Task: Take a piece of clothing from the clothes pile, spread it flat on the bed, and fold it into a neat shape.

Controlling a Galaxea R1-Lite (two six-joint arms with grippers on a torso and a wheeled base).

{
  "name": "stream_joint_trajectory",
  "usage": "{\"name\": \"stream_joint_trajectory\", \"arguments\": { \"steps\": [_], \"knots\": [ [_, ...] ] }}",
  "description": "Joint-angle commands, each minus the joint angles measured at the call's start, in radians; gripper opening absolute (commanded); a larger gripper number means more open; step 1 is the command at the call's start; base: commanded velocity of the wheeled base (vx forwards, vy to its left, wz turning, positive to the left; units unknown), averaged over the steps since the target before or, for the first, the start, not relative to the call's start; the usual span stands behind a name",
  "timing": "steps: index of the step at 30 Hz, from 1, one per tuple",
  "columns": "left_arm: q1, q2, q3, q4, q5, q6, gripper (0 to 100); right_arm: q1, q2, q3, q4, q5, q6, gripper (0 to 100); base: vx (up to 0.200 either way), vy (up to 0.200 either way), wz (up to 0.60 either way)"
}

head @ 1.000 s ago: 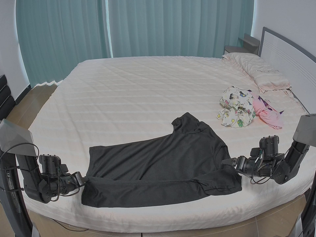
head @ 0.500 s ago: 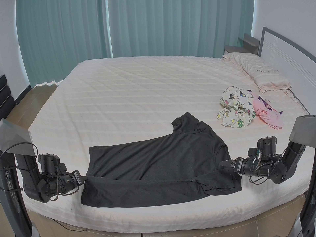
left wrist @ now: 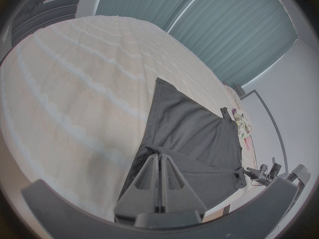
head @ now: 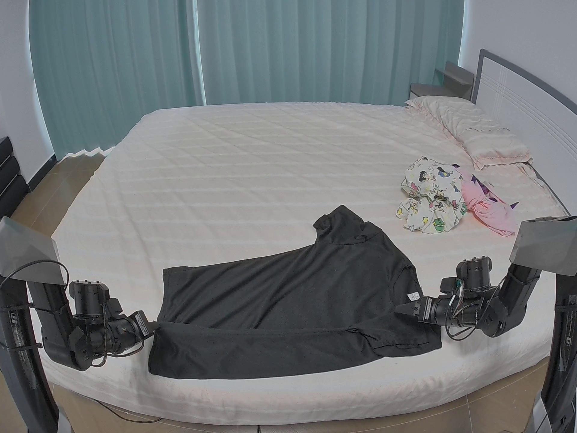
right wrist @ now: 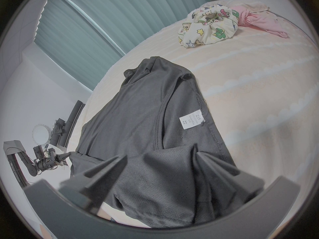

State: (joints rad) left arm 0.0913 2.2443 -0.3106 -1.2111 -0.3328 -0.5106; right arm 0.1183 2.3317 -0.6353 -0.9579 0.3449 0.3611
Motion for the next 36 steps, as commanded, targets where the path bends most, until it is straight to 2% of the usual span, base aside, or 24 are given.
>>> {"name": "stream_joint_trajectory", "arguments": {
  "steps": [1, 15, 29, 36],
  "knots": [
    [0.001, 0.001, -0.002, -0.001, 0.000, 0.000, 0, 0.000, 0.018, 0.002, 0.001, 0.000, -0.001, 0, 0.000, 0.000, 0.00],
    [0.002, 0.005, -0.004, 0.001, 0.001, 0.000, 0, -0.029, -0.028, -0.018, -0.012, 0.002, 0.015, 0, 0.000, 0.000, 0.00],
    [0.013, 0.015, -0.015, 0.001, 0.003, 0.001, 0, -0.025, -0.031, -0.044, -0.013, -0.001, 0.024, 0, 0.000, 0.000, 0.00],
    [0.018, 0.023, -0.031, 0.001, 0.031, -0.022, 0, -0.022, -0.018, -0.078, -0.016, -0.004, 0.058, 0, 0.000, 0.000, 0.00]
  ]
}}
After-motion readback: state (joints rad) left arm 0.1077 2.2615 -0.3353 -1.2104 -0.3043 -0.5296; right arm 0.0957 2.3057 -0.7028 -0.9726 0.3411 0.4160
